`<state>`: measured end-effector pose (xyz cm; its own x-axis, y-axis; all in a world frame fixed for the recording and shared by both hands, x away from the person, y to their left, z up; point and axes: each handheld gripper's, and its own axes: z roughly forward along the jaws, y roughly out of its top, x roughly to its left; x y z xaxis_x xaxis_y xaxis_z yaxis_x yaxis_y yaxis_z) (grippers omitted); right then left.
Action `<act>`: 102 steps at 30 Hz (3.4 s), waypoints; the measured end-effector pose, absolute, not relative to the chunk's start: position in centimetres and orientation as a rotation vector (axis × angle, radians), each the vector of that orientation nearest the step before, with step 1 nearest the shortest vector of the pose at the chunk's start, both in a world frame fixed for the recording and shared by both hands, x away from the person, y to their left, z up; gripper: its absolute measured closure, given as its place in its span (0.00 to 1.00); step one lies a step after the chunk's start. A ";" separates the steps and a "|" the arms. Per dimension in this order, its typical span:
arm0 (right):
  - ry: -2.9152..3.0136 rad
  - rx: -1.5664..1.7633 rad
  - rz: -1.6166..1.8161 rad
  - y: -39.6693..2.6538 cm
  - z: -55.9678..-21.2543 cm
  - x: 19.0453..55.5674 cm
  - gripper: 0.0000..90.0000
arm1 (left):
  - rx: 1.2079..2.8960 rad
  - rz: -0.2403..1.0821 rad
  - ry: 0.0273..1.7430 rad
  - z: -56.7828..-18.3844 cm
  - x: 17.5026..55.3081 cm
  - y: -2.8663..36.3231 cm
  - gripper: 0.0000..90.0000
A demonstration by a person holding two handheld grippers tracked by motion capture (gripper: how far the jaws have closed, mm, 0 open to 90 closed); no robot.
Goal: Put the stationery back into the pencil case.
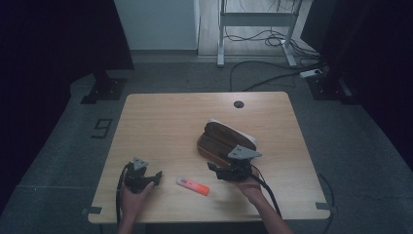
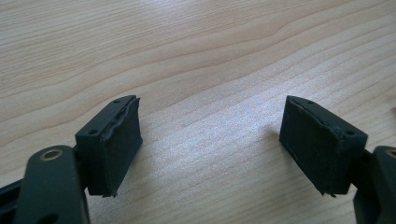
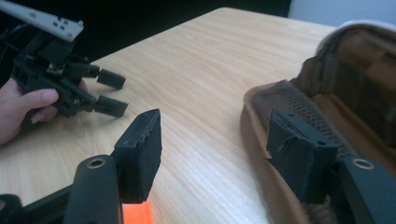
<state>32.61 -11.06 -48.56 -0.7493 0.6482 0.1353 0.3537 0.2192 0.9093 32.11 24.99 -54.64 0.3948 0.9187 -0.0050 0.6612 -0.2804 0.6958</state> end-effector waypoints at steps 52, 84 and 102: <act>2.569 0.812 1.321 -4.6 -54.4 30.5 0.47 | 2.045 0.535 1.338 -54.6 32.2 24.9 0.23; 2.579 0.802 1.226 -4.9 -54.9 30.5 0.73 | 2.046 0.534 1.337 -54.6 32.2 24.9 0.23; 2.553 0.787 1.283 -5.7 -53.6 30.5 0.73 | 2.046 0.534 1.337 -54.6 32.2 24.9 0.23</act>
<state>30.53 -5.70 -53.65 -0.8443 0.5305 0.0758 0.3775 0.4883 0.7868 32.16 24.87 -54.62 0.4030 0.9152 -0.0043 0.6603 -0.2875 0.6938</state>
